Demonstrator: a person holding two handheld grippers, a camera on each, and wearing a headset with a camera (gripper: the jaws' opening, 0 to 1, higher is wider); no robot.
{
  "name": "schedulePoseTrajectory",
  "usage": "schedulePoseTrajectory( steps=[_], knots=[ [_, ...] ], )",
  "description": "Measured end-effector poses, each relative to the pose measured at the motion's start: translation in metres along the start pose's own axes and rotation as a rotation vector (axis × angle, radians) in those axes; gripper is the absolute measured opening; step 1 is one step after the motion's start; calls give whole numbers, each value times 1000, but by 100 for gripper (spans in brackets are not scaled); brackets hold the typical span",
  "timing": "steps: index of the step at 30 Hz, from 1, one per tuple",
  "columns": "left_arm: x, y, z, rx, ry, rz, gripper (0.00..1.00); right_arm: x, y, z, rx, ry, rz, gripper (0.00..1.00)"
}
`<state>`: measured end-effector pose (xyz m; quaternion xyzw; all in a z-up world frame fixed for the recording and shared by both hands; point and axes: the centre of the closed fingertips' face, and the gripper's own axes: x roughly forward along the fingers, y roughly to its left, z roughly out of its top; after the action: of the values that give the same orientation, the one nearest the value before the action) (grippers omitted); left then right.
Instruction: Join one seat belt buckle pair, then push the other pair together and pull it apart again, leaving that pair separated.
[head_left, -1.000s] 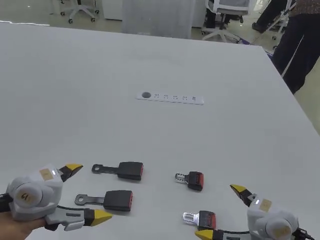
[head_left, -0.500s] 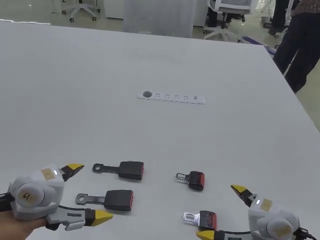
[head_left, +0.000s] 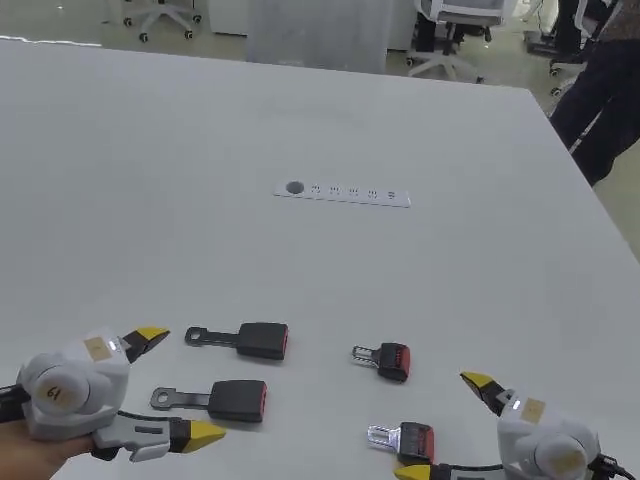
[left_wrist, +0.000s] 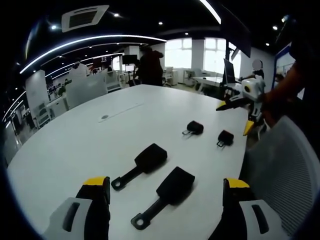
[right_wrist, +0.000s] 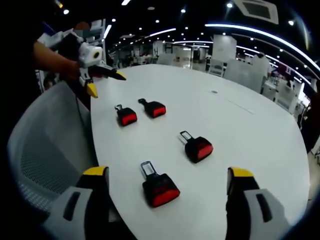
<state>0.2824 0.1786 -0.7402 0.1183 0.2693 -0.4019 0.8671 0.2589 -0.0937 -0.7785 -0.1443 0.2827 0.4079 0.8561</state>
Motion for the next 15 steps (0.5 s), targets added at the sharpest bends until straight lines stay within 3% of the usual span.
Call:
schedulePoseTrajectory(
  steps=[15],
  knots=[
    [3,3,0,14,7,-11,96,3,1,-1,4,8,17,99]
  ],
)
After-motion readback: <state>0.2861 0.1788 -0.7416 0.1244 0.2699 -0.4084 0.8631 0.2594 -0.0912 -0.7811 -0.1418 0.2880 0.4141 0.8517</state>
